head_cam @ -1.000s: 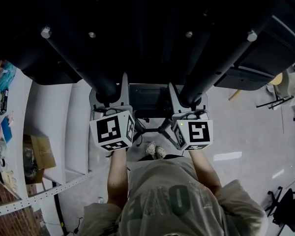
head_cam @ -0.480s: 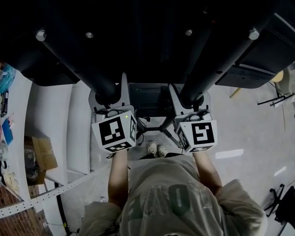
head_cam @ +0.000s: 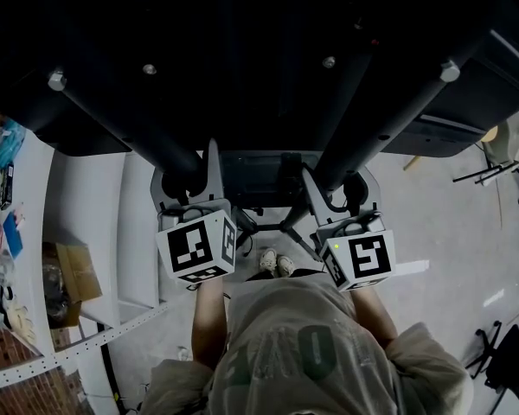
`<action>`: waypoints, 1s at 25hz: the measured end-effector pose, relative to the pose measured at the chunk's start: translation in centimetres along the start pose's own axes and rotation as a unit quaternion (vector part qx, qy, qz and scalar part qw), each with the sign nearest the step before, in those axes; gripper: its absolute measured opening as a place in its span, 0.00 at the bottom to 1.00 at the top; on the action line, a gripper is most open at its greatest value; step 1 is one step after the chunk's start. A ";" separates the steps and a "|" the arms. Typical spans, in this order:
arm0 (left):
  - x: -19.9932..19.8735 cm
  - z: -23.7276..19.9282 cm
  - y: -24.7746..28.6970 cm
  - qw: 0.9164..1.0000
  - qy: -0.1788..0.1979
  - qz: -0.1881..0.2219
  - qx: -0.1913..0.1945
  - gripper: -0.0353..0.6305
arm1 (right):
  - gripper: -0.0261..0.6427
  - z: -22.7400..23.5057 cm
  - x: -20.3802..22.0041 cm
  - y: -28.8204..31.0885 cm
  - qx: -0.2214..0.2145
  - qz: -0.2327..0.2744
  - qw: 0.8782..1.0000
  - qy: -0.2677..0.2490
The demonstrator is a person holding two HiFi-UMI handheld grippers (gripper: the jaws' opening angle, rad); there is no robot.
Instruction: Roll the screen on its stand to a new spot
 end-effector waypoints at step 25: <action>0.7 -0.2 -8.3 0.999 0.010 0.012 -0.050 0.42 | 0.40 -3.1 1.8 -6.9 -0.081 -0.035 0.996 0.008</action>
Point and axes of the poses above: the fingertips, and each gripper's own axes: y forward along the fingers, z to its right, x out of its underside, the point moved 9 cm from there along -y, backward along the fingers, and after that the axes turned 11 degrees about -y, right-handed, at the moved point
